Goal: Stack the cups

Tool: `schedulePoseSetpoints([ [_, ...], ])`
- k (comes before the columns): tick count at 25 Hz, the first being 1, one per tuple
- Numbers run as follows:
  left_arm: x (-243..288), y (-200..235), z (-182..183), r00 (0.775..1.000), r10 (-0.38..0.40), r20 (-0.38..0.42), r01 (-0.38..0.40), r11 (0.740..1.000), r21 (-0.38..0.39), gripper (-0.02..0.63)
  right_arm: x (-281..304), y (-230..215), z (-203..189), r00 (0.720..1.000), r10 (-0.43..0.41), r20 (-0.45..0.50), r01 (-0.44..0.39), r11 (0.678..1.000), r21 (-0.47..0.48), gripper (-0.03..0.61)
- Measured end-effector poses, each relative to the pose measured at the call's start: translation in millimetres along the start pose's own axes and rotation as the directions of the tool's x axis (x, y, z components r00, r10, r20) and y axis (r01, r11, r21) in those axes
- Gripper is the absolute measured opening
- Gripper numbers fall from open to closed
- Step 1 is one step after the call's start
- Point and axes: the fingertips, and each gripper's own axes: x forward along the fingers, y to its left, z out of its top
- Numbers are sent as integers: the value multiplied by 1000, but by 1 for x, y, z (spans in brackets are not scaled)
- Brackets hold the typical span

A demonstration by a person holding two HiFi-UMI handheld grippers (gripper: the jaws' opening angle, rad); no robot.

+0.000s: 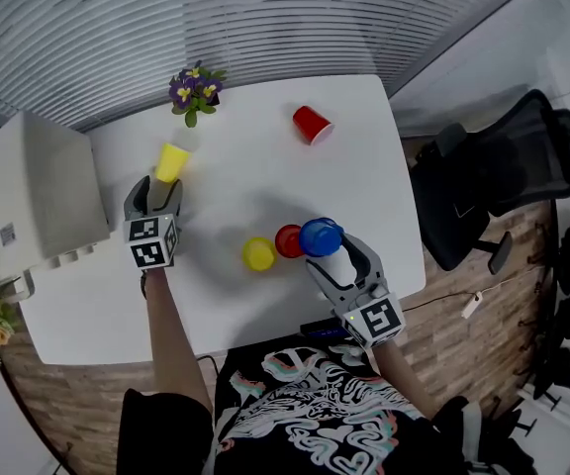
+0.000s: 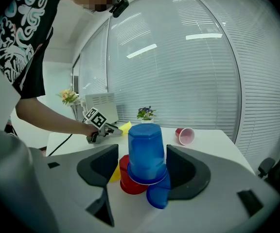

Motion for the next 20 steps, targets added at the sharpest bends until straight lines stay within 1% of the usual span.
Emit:
schedulePoseSetpoints([
  [2,3,0,0,1000,0,4,0,1000,-13,287,0,-1,-1,1000,-5,-1,5,1000,7,288],
  [4,5,-1,-1,1000,4,0,-4,1000,-10,291,0,-2,-3,1000,-8,-4,8,1000,12,285],
  [6,7,-2,-1,1000,9,-8,-9,1000,11,291,0,-3,-6,1000,-10,-8,10,1000,17,285],
  [11,8,-2,3,999,33,-2,-33,996,83,291,2,-3,-6,1000,-6,-23,5,1000,-8,281],
  [13,11,-8,3,1000,10,-13,-8,993,116,293,2,-3,-7,1000,-5,-19,5,1000,0,279],
  [16,15,-15,1,999,-20,-50,28,988,155,294,2,-4,-7,1000,-11,-21,11,1000,6,275],
  [18,17,-17,1,997,-24,-68,35,985,168,293,1,-6,-6,1000,-16,-20,16,1000,10,275],
  [20,19,-17,-1,996,-21,-84,35,986,164,288,1,-8,-7,1000,-21,-17,22,1000,15,273],
])
